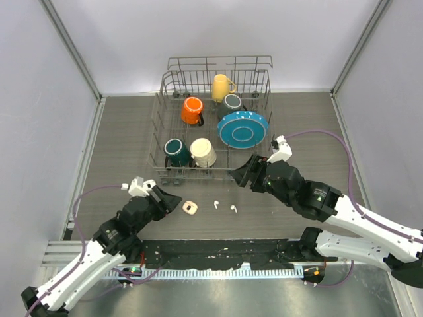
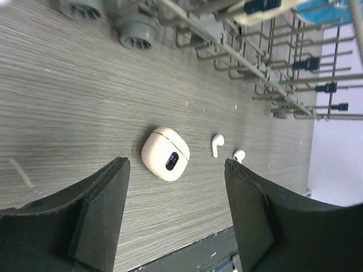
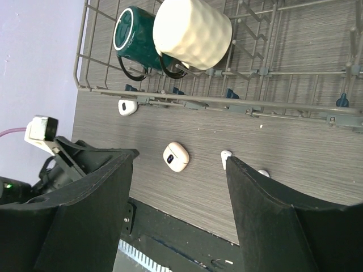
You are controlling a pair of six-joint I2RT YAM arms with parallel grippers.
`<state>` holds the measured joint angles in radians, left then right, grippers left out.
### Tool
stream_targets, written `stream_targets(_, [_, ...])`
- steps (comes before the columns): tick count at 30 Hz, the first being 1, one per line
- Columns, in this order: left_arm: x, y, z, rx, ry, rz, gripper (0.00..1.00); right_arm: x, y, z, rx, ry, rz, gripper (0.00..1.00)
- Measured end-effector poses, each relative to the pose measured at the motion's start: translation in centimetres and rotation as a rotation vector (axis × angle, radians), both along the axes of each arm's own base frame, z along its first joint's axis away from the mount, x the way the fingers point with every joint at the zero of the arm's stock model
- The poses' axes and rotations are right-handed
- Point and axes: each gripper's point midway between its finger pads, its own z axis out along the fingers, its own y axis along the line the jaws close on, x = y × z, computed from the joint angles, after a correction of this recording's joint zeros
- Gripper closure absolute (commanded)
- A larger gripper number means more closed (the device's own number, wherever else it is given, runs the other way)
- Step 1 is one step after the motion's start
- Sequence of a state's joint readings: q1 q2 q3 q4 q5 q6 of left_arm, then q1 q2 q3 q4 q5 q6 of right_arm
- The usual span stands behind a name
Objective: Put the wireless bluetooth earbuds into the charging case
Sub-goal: Place the charging case at the center of the board, then pick up the charging case at the center of the board.
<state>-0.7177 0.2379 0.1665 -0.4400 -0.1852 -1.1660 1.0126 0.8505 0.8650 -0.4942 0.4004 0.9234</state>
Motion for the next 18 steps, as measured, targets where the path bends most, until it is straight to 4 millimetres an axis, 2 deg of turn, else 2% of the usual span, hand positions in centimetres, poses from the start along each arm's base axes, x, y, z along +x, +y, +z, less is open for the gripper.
stream_targets(7, [0.3, 3.9, 2.8, 0.105, -0.020, 0.148, 0.26, 0.0, 0.0, 0.0, 0.000, 0.000, 0.000, 0.28])
stream_targets(9, [0.5, 4.8, 3.3, 0.140, -0.021, 0.182, 0.21, 0.0, 0.0, 0.0, 0.000, 0.000, 0.000, 0.28])
stream_targets(12, [0.9, 5.9, 3.2, 0.237, -0.002, 0.217, 0.20, 0.0, 0.0, -0.1, -0.002, 0.001, -0.001, 0.28])
stream_targets(14, [1.1, 6.8, 3.0, 0.324, 0.024, 0.241, 0.11, 0.0, 0.0, -0.1, -0.002, 0.000, -0.001, 0.28])
stream_targets(18, [1.6, 8.8, 3.3, 0.450, 0.051, 0.317, 0.07, 0.1, -0.1, -0.1, -0.004, -0.002, -0.005, 0.28])
